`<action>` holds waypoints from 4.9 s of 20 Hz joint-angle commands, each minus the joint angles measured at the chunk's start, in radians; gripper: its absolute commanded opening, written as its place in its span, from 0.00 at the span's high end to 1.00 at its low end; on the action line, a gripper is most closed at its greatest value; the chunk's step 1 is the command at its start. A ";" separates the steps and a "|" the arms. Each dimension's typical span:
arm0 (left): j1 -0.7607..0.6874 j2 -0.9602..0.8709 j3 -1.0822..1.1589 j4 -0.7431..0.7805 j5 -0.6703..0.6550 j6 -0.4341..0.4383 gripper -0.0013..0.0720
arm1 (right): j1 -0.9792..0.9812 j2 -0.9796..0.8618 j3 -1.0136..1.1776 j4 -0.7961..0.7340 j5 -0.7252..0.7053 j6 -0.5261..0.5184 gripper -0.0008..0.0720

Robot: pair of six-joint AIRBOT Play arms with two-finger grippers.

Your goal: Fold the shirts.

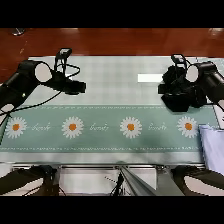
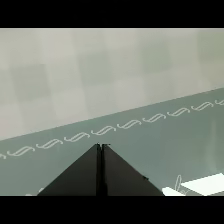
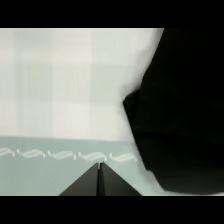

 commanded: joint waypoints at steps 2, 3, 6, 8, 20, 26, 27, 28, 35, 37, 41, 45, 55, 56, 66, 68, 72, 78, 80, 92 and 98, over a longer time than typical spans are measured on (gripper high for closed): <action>0.001 -0.003 0.000 0.001 0.113 0.001 0.95 | 0.000 -0.002 0.000 -0.142 -0.215 0.008 0.87; 0.001 -0.008 0.000 0.001 0.145 0.001 0.82 | -0.006 -0.005 0.000 -0.205 -0.277 0.045 0.32; 0.004 -0.031 0.000 0.027 0.205 0.003 0.02 | -0.085 -0.032 0.001 -0.333 -0.370 0.187 0.12; 0.011 -0.031 0.000 0.090 0.200 0.054 0.02 | -0.193 -0.068 0.001 -0.340 -0.370 0.249 0.13; 0.100 -0.055 0.000 0.140 0.003 0.074 0.02 | -0.457 -0.327 0.063 0.206 -0.316 -0.143 0.97; 0.181 0.037 -0.007 0.188 -0.254 0.122 0.02 | -0.428 -0.153 0.423 0.295 -0.204 -0.195 0.96; 0.193 0.084 -0.028 0.147 -0.256 0.122 0.02 | -0.414 -0.106 0.474 0.296 -0.206 -0.205 0.96; 0.194 0.140 -0.064 0.106 -0.243 0.122 0.02 | -0.400 -0.057 0.515 0.296 -0.206 -0.214 0.96; 0.163 0.592 -0.481 -0.155 0.002 0.122 0.02 | -0.263 0.184 0.723 0.299 -0.237 -0.236 0.97; 0.163 0.643 -0.535 -0.223 0.053 0.122 0.02 | -0.209 0.211 0.799 0.299 -0.240 -0.249 0.96; 0.163 0.640 -0.554 -0.277 0.080 0.122 0.02 | -0.083 0.240 0.921 0.299 -0.249 -0.304 0.96; 0.163 0.640 -0.554 -0.286 0.100 0.122 0.02 | 0.044 0.274 0.921 0.306 -0.203 -0.325 0.96; 0.163 0.640 -0.554 -0.279 0.107 0.125 0.02 | 0.446 0.272 0.346 0.464 -0.074 -0.231 0.96; 0.163 0.640 -0.553 -0.258 0.112 0.138 0.02 | 0.487 0.272 0.244 0.467 -0.146 -0.187 0.97; 0.229 0.640 -0.553 -0.206 0.121 0.084 0.02 | 0.676 0.091 -0.041 0.757 -0.241 -0.140 0.13; 0.229 0.640 -0.553 -0.217 0.101 0.085 0.02 | 0.571 0.141 -0.022 0.702 -0.254 -0.145 0.13; 0.238 0.640 -0.554 -0.148 -0.047 0.063 0.02 | 0.105 0.273 0.004 0.614 -0.164 -0.146 0.13; 0.443 0.546 -0.775 -0.366 -0.165 0.131 0.02 | -0.456 0.294 -0.192 0.524 0.042 -0.213 0.14; 0.484 0.499 -0.853 -0.615 -0.135 0.310 0.02 | -0.509 0.294 -0.309 0.586 0.030 -0.272 0.14; 0.319 0.198 -0.840 -1.022 -0.017 0.725 0.95 | -0.180 0.146 -0.443 0.661 0.086 -0.341 0.14; 0.319 0.198 -0.779 -1.027 -0.021 0.724 0.95 | 0.105 0.109 -0.564 0.669 0.147 -0.302 0.14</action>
